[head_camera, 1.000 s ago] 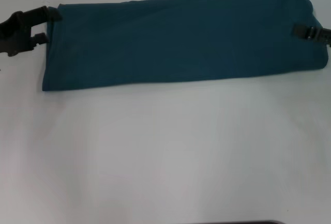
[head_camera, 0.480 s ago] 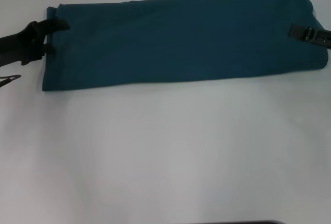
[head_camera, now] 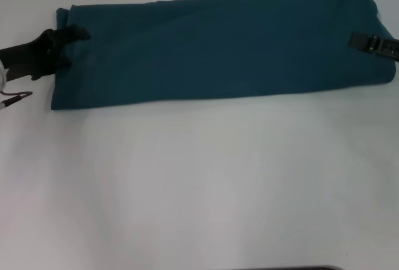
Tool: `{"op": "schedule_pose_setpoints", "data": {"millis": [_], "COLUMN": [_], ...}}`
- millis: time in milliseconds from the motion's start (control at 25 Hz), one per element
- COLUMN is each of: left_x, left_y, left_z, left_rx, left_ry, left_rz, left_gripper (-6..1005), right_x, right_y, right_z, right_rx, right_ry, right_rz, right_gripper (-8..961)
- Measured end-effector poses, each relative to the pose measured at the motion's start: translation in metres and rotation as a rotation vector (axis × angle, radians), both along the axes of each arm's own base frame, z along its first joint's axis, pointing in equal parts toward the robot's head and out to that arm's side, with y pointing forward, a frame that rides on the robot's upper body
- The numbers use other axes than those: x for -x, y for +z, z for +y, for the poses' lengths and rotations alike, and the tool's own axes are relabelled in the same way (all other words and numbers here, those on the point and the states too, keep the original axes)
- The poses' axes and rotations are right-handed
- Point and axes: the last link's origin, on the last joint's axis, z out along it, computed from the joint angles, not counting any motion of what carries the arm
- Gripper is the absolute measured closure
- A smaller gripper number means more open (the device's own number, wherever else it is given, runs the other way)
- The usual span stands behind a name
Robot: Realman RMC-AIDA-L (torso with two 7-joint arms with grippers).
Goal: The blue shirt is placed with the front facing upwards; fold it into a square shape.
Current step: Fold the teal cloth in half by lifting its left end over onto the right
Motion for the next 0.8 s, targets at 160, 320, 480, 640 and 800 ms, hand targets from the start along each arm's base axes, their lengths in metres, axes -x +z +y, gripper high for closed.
{"op": "schedule_pose_setpoints", "data": {"millis": [160,320,480,640,800], "left_x": [-0.005,-0.008,-0.004,-0.002,-0.007], "left_y": [0.005,0.023,0.037,0.040,0.037], "left_z": [0.000,0.002,0.004,0.008,0.014], "left_rx": [0.001,-0.007,0.063,0.097,0.110], "left_ry": [-0.020,-0.031,0.005,0.055,0.039], "left_rz": [-0.027,-0.042,-0.009,0.030,0.080], "left_gripper": [133,133,134,134,134], "right_x": [0.000,0.000,0.000,0.000,0.000], "right_y": [0.000,0.002,0.002,0.002,0.002], "right_z": [-0.001,-0.001,-0.001,-0.002,-0.002], "right_rx": [0.004,0.005,0.007,0.009,0.010], "right_ry": [-0.004,-0.004,-0.002,-0.003,-0.002], "right_rz": [0.007,0.008,0.009,0.010,0.009], "right_gripper": [125,125,125,125,125]}}
